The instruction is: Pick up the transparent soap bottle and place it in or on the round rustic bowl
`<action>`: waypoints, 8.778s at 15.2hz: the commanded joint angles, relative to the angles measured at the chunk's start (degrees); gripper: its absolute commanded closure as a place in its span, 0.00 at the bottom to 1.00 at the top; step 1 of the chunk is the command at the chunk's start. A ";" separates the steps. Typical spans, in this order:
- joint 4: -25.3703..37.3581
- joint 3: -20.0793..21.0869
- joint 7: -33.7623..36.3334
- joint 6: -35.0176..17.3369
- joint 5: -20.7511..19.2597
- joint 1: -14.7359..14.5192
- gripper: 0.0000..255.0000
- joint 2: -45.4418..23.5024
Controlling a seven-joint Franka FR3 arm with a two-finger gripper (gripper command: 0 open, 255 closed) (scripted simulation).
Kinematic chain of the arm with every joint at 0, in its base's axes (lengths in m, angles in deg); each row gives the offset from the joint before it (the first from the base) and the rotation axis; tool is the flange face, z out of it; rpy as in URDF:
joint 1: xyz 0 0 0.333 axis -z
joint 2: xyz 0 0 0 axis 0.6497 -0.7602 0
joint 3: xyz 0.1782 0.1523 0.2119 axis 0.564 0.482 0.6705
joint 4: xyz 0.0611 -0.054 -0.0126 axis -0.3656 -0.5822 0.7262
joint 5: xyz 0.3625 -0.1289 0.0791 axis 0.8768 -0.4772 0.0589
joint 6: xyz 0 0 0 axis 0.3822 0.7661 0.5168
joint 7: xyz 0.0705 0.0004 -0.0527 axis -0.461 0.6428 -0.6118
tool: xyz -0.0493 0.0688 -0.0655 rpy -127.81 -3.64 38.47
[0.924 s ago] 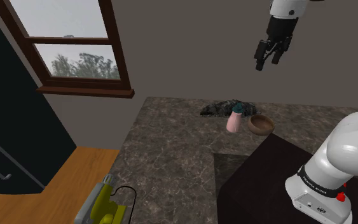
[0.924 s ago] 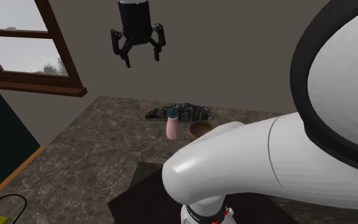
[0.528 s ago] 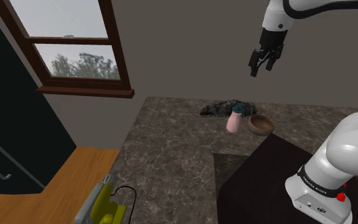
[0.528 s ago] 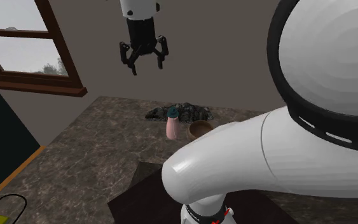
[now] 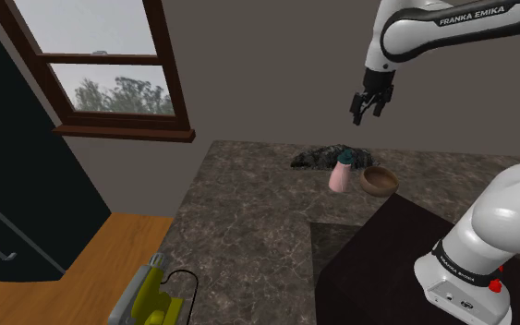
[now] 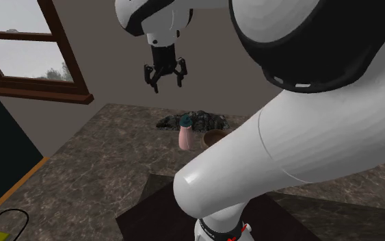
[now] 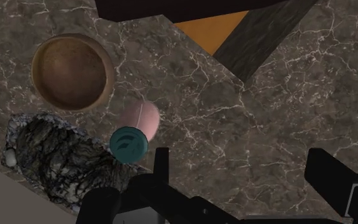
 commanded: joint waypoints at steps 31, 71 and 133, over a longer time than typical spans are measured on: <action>9.67 -8.47 -17.12 -33.14 8.60 6.09 0.00 -46.59; 14.40 -9.90 -14.32 -15.50 3.79 4.81 1.00 -33.22; 2.37 -20.62 -30.46 -23.11 -0.04 12.98 1.00 -27.61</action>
